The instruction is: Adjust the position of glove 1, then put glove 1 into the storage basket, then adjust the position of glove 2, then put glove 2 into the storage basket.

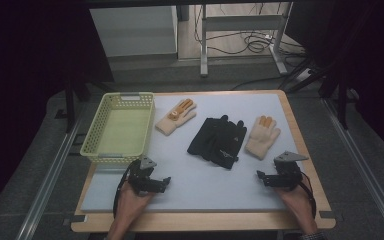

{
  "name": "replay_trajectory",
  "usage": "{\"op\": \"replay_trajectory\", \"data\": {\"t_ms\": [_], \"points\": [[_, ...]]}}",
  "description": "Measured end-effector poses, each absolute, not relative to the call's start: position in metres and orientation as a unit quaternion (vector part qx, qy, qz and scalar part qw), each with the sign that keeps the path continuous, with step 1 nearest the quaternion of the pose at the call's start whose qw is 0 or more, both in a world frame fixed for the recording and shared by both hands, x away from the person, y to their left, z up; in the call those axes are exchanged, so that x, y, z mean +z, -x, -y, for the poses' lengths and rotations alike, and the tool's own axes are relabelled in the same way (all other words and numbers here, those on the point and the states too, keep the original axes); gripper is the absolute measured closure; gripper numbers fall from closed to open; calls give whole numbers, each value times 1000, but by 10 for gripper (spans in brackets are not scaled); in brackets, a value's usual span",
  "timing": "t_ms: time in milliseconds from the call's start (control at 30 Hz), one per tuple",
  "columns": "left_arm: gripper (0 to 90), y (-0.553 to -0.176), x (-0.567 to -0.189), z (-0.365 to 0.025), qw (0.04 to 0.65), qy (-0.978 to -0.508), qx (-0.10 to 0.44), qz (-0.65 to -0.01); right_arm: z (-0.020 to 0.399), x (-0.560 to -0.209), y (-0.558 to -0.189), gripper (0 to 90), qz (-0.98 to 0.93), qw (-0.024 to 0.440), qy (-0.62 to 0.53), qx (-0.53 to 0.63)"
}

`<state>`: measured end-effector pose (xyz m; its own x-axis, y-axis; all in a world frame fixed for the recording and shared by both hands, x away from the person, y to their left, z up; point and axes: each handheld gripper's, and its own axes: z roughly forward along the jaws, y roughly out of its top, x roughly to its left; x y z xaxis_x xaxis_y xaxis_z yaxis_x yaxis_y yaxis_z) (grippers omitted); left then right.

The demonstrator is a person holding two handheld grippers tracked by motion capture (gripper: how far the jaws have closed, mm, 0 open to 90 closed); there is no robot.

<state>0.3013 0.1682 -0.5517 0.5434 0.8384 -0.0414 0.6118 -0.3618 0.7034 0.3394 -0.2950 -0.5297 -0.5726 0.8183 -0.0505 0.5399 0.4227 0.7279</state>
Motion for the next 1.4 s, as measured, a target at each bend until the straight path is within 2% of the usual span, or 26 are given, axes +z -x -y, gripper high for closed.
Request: {"op": "replay_trajectory", "data": {"t_ms": [133, 800, 1133, 1400], "points": [[46, -301, -552, -168, 344, -808, 165, -449, 294, -530, -339, 136, -820, 203, -413, 340], [50, -301, -552, -169, 345, -808, 164, -449, 294, -530, -339, 134, -820, 204, -415, 338], [51, -301, -552, -169, 345, -808, 164, -449, 294, -529, -339, 159, -817, 202, -418, 343], [50, -301, -552, -169, 346, -808, 164, -449, 288, -523, -340, 182, -813, 183, -420, 360]]}}
